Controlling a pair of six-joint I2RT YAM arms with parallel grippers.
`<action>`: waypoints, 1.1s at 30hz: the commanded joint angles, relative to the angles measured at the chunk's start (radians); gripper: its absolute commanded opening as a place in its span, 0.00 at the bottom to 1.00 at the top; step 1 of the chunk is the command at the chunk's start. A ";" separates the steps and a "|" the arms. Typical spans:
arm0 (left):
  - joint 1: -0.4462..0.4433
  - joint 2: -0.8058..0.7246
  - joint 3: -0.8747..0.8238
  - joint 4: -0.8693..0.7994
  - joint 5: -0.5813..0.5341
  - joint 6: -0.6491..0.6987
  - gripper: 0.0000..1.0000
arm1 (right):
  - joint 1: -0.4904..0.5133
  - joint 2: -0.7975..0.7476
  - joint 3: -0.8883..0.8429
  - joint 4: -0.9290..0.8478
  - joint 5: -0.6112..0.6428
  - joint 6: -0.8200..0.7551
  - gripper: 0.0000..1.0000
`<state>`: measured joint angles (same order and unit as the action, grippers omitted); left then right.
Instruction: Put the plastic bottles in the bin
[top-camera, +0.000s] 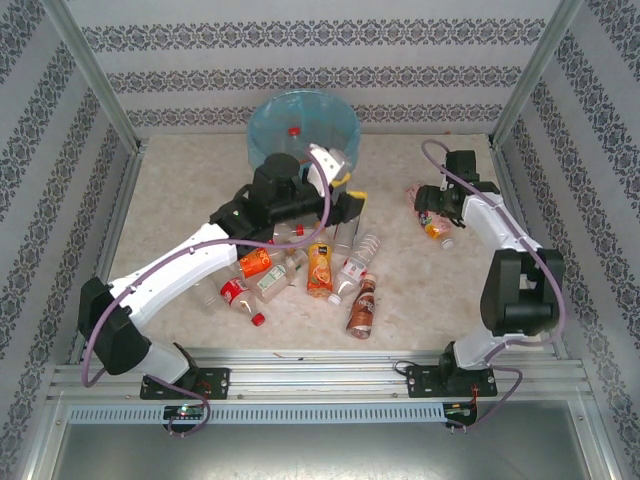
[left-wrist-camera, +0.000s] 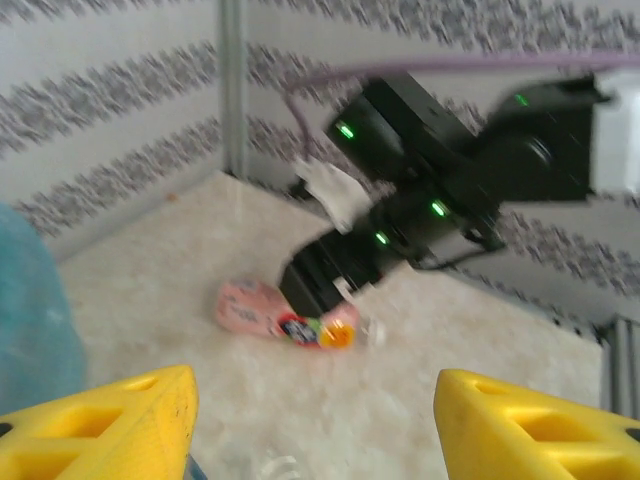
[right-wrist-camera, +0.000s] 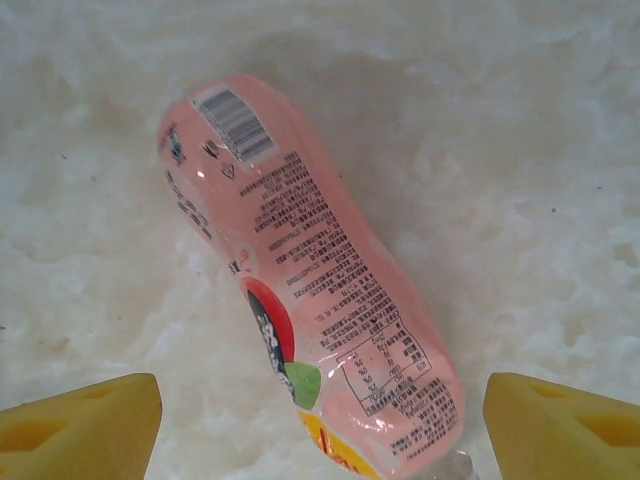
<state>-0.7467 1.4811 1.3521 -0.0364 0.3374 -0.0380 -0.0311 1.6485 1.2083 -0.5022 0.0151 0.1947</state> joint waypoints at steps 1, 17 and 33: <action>-0.025 -0.024 -0.036 0.035 0.049 -0.016 0.64 | -0.010 0.080 0.057 -0.054 -0.067 -0.052 0.84; -0.036 -0.200 -0.152 -0.203 0.027 0.118 0.69 | 0.014 0.414 0.364 -0.219 -0.008 -0.109 0.78; -0.033 -0.239 -0.213 -0.177 -0.061 0.166 0.72 | 0.020 0.466 0.421 -0.276 -0.075 -0.112 0.76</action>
<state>-0.7723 1.2613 1.1484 -0.2138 0.2935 0.1028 -0.0170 2.0670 1.5845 -0.7200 -0.0345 0.0891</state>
